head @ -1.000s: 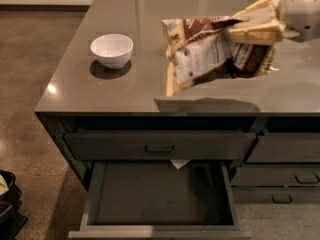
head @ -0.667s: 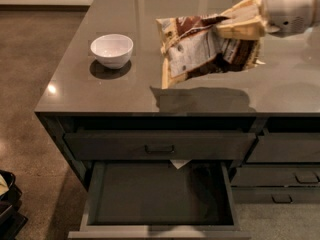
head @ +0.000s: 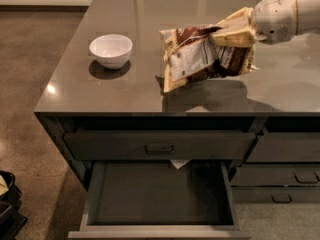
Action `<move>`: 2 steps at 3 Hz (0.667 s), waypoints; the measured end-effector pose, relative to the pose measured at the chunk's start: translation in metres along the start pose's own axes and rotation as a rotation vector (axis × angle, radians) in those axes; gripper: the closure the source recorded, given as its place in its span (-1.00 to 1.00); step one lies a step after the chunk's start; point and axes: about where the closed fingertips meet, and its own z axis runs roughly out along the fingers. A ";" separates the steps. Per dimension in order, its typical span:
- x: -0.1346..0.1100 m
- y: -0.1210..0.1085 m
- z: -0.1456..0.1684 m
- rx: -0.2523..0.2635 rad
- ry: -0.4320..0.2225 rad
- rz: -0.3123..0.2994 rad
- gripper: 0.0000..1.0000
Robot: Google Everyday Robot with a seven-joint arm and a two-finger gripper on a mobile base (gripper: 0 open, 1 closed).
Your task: Pick brown chip bag from middle drawer and place on counter
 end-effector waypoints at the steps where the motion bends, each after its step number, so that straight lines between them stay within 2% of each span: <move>1: 0.000 0.000 0.000 0.000 0.000 0.000 0.15; 2: 0.006 0.006 0.004 -0.027 0.034 0.002 -0.31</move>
Offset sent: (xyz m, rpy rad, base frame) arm -0.0099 -0.0026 -0.0167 -0.0847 0.0429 0.0204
